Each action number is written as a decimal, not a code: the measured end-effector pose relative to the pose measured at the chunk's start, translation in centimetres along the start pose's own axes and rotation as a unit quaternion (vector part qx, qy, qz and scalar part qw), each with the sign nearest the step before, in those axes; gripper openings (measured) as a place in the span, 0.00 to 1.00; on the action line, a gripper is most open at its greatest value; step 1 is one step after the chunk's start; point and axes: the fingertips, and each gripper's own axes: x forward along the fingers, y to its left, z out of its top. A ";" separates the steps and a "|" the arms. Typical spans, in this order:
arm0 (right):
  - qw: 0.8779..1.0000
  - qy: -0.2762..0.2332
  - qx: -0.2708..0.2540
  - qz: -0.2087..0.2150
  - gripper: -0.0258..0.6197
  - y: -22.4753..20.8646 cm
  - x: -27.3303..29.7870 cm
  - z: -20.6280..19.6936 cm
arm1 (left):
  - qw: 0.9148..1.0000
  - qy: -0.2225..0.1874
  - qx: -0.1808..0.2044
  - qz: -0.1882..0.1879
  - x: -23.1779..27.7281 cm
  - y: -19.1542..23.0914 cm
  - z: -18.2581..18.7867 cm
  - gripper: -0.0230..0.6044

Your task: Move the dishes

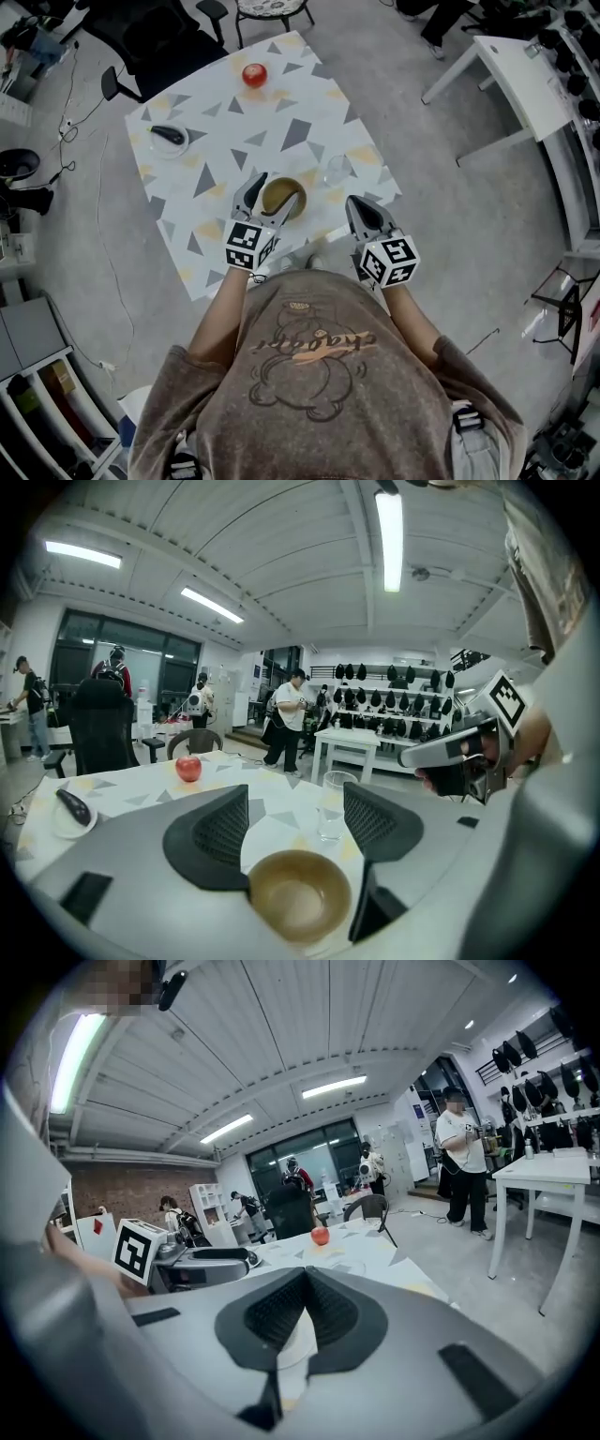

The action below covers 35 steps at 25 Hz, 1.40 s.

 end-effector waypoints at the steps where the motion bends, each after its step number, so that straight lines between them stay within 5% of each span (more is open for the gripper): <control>1: 1.000 0.001 -0.001 0.003 0.04 0.2 0.1 0.0 | 1.000 0.000 -0.002 0.005 -0.5 0.3 -0.1 0.52; 10: 1.000 0.002 -0.011 0.022 0.04 1.9 1.0 0.1 | 0.999 0.011 -0.021 0.041 -2.9 2.5 -1.9 0.52; 35: 1.000 0.008 -0.007 0.002 0.04 0.6 0.6 -0.1 | 0.985 0.142 -0.088 0.045 0.9 4.9 -11.9 0.49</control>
